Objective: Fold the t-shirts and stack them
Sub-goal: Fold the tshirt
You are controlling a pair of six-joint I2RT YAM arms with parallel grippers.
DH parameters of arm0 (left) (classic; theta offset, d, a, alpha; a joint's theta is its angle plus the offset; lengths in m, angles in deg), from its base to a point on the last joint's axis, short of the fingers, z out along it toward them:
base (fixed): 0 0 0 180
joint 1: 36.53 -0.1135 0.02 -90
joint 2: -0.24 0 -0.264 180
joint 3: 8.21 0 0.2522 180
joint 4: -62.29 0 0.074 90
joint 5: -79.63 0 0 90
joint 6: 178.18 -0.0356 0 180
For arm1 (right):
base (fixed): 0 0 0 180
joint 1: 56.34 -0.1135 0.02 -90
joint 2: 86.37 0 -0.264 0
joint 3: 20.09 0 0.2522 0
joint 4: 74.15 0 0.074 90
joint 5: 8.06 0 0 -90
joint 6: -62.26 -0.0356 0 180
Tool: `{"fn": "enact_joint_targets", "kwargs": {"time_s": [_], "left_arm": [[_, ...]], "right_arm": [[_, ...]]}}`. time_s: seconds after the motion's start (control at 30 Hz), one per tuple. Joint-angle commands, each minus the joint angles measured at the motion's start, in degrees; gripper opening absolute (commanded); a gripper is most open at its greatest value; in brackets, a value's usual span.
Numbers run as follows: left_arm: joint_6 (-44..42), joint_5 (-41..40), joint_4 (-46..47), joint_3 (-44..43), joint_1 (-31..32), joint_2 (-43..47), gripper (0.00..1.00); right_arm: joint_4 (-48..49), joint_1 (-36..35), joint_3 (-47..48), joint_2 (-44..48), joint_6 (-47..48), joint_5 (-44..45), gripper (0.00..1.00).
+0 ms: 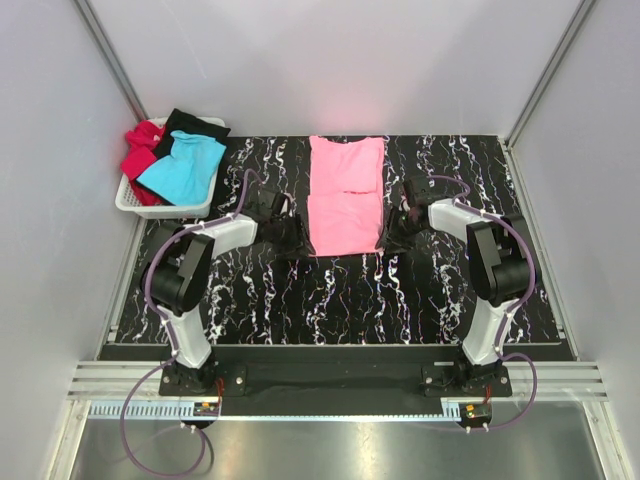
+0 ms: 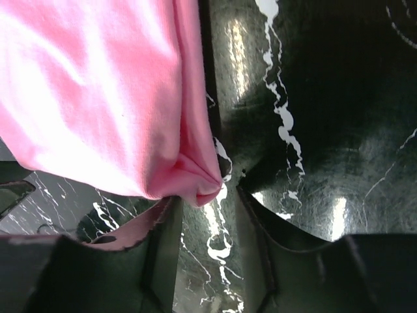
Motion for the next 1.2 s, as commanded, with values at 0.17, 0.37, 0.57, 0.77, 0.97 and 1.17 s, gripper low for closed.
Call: {"fn": "enact_joint_targets", "kwargs": {"time_s": [0.17,0.37,0.57,0.77,0.97,1.17], "left_arm": [[0.0,0.5,3.4,0.5,-0.5,-1.5,0.54],[0.1,0.3,3.9,-0.1,-0.5,-3.4,0.52],[0.7,-1.4,4.9,-0.2,-0.1,-4.8,0.42],[0.7,-2.5,5.2,0.3,0.7,-5.8,0.29],[1.2,-2.6,5.3,1.2,2.1,-6.2,0.00],[1.5,-4.2,5.4,9.0,2.4,0.5,0.00]], "right_arm": [[5.0,-0.6,0.1,-2.1,-0.8,0.8,0.37],[5.9,-0.6,-0.4,-2.3,-1.0,1.4,0.25],[6.1,-0.6,-2.7,-1.5,-0.9,2.4,0.00],[6.4,-0.7,-5.4,-0.4,-0.7,2.7,0.00],[6.8,-0.6,-7.3,0.7,-1.0,1.1,0.00],[6.9,-0.7,-14.6,6.6,-1.9,-0.7,0.00]]}}
